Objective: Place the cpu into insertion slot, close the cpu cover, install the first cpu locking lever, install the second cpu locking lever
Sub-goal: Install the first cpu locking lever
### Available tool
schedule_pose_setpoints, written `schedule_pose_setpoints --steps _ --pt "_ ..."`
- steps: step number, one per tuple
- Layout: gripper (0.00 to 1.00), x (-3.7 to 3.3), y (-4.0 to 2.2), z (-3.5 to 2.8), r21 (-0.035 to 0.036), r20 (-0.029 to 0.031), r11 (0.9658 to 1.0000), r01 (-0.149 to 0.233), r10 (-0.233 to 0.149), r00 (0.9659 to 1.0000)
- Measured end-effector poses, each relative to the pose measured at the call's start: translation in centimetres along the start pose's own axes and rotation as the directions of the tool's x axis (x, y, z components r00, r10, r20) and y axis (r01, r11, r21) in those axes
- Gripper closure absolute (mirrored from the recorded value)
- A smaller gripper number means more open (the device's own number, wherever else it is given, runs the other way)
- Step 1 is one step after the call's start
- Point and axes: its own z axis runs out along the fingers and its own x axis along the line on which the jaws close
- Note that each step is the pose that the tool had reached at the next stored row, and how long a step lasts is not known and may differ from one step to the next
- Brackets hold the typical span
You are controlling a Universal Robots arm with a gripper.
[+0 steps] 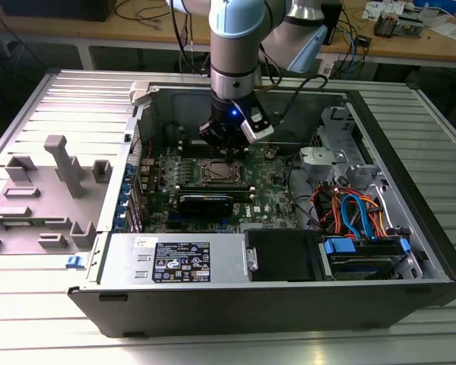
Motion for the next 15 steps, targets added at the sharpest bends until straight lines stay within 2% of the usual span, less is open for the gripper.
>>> schedule_pose_setpoints --steps 3,7,12,15 --pt "0.89 -0.03 -0.01 0.06 -0.0006 0.0002 1.0000 0.000 0.000 1.0000" --pt "0.89 -0.04 0.02 -0.04 -0.0068 0.0002 1.0000 0.000 0.000 1.0000" --pt "0.89 -0.07 0.10 -0.24 -0.0215 0.0023 0.9998 -0.001 0.001 1.0000" --pt "0.89 -0.08 0.09 -0.62 -0.0261 0.0019 0.9997 -0.001 0.001 1.0000"
